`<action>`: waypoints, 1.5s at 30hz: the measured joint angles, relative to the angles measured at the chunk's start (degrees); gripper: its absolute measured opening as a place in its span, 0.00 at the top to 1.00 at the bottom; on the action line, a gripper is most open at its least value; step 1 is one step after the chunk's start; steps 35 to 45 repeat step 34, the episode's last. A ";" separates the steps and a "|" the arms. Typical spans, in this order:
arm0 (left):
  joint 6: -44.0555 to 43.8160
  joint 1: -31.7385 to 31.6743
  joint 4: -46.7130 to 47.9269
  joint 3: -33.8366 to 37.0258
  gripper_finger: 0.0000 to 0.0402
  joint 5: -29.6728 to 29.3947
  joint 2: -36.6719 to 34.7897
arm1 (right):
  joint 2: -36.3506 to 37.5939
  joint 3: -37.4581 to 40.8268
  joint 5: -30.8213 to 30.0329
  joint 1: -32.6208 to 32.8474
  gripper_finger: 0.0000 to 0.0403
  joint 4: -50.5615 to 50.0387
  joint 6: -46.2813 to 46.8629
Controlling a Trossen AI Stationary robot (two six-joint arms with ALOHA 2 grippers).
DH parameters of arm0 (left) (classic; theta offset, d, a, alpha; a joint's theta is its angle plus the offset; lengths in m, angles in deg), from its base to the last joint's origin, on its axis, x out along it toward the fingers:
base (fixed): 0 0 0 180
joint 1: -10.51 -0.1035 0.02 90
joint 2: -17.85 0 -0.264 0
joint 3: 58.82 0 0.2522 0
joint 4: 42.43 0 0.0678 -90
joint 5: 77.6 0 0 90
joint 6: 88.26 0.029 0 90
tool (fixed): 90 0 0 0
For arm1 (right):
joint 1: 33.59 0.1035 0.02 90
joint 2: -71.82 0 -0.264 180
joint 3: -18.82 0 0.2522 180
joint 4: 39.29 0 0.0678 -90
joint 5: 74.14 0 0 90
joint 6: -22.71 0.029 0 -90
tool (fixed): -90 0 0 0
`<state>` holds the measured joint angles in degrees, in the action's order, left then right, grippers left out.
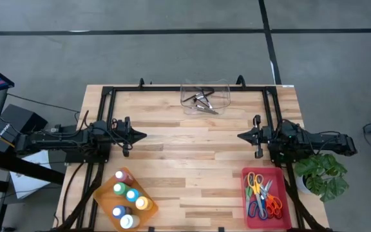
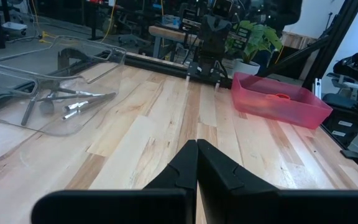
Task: Pick & Place Paint Supplies
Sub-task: Return to Home Position
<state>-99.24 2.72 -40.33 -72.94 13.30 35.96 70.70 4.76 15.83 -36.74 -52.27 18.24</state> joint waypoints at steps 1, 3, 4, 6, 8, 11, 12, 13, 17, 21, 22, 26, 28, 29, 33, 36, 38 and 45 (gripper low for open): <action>0.00 -0.01 -0.02 0.01 1.00 0.00 0.00 | 0.02 0.00 0.00 0.00 1.00 0.00 -0.02; 0.00 -0.02 0.00 0.02 1.00 -0.01 0.00 | 0.02 0.00 0.00 0.00 1.00 0.00 0.00; 0.00 0.00 0.00 0.01 1.00 -0.01 0.00 | 0.00 0.00 0.00 0.00 1.00 0.00 0.00; 0.00 0.00 -0.02 0.00 1.00 0.00 0.00 | 0.00 0.00 0.00 0.02 1.00 0.00 0.00; 0.00 0.00 -0.02 0.00 1.00 0.00 0.00 | 0.00 0.00 0.00 0.02 1.00 0.00 0.00; 0.00 -0.01 -0.01 0.00 1.00 0.00 0.00 | 0.00 0.00 0.00 0.02 1.00 0.00 0.00; 0.00 -0.01 -0.01 0.01 1.00 0.00 0.00 | 0.00 0.00 0.00 0.02 1.00 0.00 0.00; 0.00 -0.01 0.00 0.01 1.00 0.00 0.00 | 0.00 0.00 0.00 0.02 1.00 0.00 0.00; 0.00 -0.01 -0.01 0.01 1.00 0.00 0.00 | 0.00 0.00 0.00 0.02 1.00 0.00 -0.01; 0.00 0.00 -0.01 0.00 1.00 0.00 0.00 | 0.00 0.00 0.00 0.02 1.00 0.00 0.00; 0.00 0.00 0.00 0.02 1.00 0.00 0.00 | 0.00 0.00 0.00 0.02 1.00 0.00 -0.02; 0.00 -0.02 -0.01 0.01 1.00 0.00 0.00 | 0.00 0.00 0.00 0.02 1.00 0.00 0.00; 0.00 0.00 0.00 0.02 1.00 0.00 0.00 | 0.00 0.00 0.00 0.02 1.00 0.00 -0.01; 0.00 -0.01 -0.02 0.01 1.00 0.00 0.00 | 0.00 0.00 0.00 0.02 1.00 0.00 -0.02; 0.00 -0.01 -0.02 0.00 1.00 -0.01 0.00 | 0.00 0.00 -0.01 0.02 1.00 0.00 -0.02; 0.00 -0.01 -0.01 0.00 1.00 -0.01 0.00 | 0.00 0.01 0.00 0.02 1.00 0.00 -0.01; 0.00 -0.01 -0.01 0.00 1.00 -0.01 0.00 | 0.00 0.01 0.00 0.02 1.00 0.00 -0.01; 0.00 -0.01 -0.01 0.00 1.00 -0.01 0.00 | 0.00 0.01 0.00 0.02 1.00 0.00 -0.01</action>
